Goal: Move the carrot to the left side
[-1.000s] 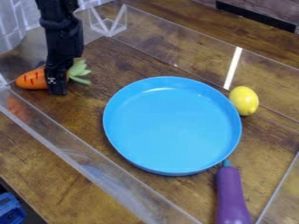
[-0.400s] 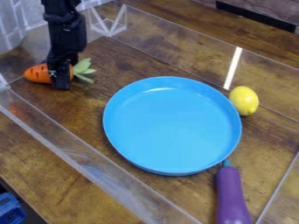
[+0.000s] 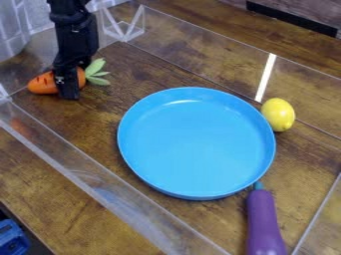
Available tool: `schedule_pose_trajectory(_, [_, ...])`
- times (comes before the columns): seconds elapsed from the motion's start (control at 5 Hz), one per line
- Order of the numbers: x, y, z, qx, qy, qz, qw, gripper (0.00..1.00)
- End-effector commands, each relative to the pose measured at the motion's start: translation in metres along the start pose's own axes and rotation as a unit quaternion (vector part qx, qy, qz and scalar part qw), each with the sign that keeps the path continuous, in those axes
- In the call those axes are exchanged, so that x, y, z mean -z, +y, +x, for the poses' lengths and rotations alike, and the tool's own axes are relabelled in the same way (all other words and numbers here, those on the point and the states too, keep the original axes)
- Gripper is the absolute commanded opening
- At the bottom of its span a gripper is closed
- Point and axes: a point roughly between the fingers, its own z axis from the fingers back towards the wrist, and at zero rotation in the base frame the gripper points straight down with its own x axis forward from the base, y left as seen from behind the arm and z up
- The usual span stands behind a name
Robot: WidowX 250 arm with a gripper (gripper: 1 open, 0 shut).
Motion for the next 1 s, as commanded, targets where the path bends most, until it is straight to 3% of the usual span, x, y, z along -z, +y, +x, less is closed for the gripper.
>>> schedule_pose_trajectory(0.0, [-0.005,0.005,0.001,-0.017,-0.008,0.009,0.9998,1.0])
schedule_pose_trajectory(0.2, [-0.006,0.006,0.005,-0.029,-0.014,0.012,0.9994,1.0])
schedule_pose_trajectory(0.6, [-0.005,0.004,0.008,0.034,-0.031,0.017,0.9988,1.0])
schedule_pose_trajectory(0.8, [-0.006,0.011,0.014,0.028,-0.039,0.021,0.9986,1.0])
